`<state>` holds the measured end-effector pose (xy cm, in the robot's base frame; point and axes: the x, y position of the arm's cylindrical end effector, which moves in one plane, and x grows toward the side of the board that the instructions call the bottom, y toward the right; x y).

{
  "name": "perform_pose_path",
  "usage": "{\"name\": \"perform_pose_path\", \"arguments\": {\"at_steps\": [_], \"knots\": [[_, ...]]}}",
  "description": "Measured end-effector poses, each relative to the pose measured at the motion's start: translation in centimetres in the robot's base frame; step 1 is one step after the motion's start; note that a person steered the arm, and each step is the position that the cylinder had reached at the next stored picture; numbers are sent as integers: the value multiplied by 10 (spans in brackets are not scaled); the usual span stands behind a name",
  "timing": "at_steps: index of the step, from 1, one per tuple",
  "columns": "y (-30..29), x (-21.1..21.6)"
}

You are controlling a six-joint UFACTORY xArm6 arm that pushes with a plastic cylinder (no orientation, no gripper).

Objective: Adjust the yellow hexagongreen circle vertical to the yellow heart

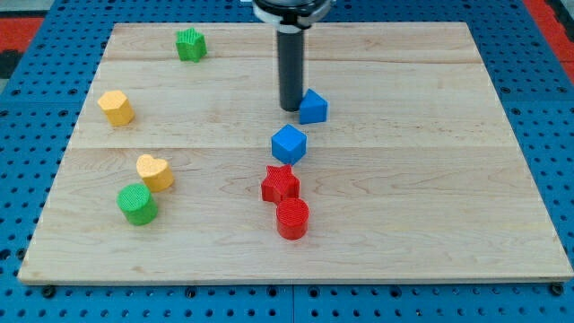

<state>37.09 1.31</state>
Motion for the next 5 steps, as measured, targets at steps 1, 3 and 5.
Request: {"name": "perform_pose_path", "arguments": {"at_steps": [1,3,5], "knots": [[-62,-12],[-231,-101],[-317,-57]]}}
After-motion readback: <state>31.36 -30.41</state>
